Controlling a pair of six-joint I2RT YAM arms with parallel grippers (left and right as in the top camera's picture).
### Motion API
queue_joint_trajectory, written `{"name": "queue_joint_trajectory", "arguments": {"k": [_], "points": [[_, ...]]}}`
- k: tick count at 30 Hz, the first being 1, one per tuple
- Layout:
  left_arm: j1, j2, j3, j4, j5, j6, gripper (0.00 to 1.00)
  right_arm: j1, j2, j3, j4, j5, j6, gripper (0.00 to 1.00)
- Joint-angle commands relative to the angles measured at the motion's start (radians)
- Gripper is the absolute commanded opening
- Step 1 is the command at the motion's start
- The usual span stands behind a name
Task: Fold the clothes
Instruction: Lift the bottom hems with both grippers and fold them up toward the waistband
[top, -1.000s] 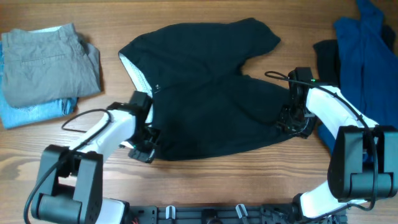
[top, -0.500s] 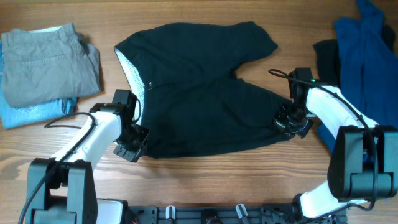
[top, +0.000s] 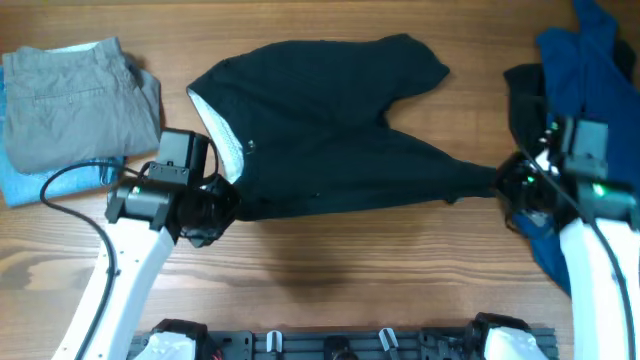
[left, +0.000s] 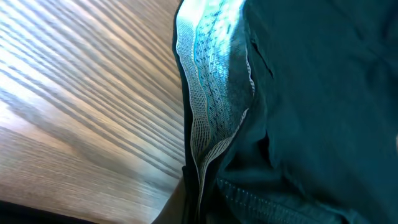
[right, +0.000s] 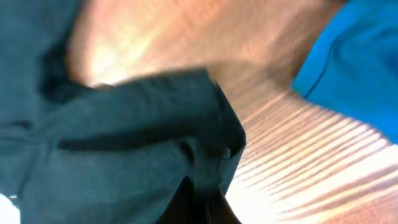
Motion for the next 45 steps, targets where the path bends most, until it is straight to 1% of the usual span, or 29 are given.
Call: {"name": "queue_joint_trajectory", "arguments": {"k": [1,3,6,9,10,13,16,18,19,22,24,28,32,35,39,42,45], "points": [[-0.042,-0.063,0.04,-0.026,-0.056,0.04,0.04,-0.063,-0.151,0.029,0.003,0.102,-0.058,0.04],[-0.057,-0.085,0.065,-0.044,-0.055,0.066,0.04,-0.089,-0.228,0.047,0.003,0.148,-0.058,0.04],[-0.058,-0.121,0.114,-0.106,-0.07,0.067,0.04,-0.117,-0.307,0.097,0.01,0.225,-0.058,0.04],[-0.058,-0.158,0.169,-0.17,-0.127,0.069,0.04,-0.122,-0.324,0.171,0.025,0.299,-0.087,0.04],[-0.058,-0.177,0.182,-0.178,-0.153,0.069,0.04,-0.122,-0.323,0.192,0.064,0.296,-0.122,0.04],[-0.057,-0.201,0.184,-0.153,-0.237,0.032,0.04,-0.122,-0.31,0.194,0.163,0.249,-0.165,0.04],[-0.057,-0.157,0.182,-0.122,-0.283,-0.033,0.04,-0.122,-0.224,0.194,0.282,0.07,-0.298,0.04],[-0.057,-0.104,0.182,-0.115,-0.283,-0.078,0.04,-0.122,-0.132,0.194,0.337,-0.056,-0.379,0.04],[-0.057,-0.062,0.182,-0.115,-0.291,-0.121,0.04,-0.121,-0.063,0.194,0.361,-0.117,-0.404,0.04],[-0.057,0.04,0.182,-0.113,-0.327,-0.245,0.04,-0.121,0.089,0.194,0.426,-0.222,-0.427,0.04],[-0.057,0.126,0.182,-0.086,-0.328,-0.296,0.04,-0.115,0.212,0.194,0.516,-0.288,-0.429,0.04],[-0.056,0.268,0.182,-0.024,-0.332,-0.337,0.04,-0.06,0.348,0.194,0.672,-0.3,-0.45,0.04],[-0.031,0.356,0.182,0.062,-0.332,-0.338,0.04,0.007,0.426,0.194,0.79,-0.254,-0.45,0.04],[0.009,0.386,0.182,0.151,-0.336,-0.337,0.04,0.058,0.492,0.194,0.85,-0.185,-0.449,0.04],[0.043,0.405,0.182,0.272,-0.34,-0.33,0.06,0.092,0.559,0.194,0.916,-0.153,-0.447,0.04],[0.043,0.434,0.182,0.351,-0.351,-0.329,0.04,0.1,0.591,0.194,1.018,-0.153,-0.419,0.04],[0.043,0.468,0.182,0.401,-0.366,-0.329,0.05,0.1,0.612,0.194,1.112,-0.152,-0.386,0.04]]}}
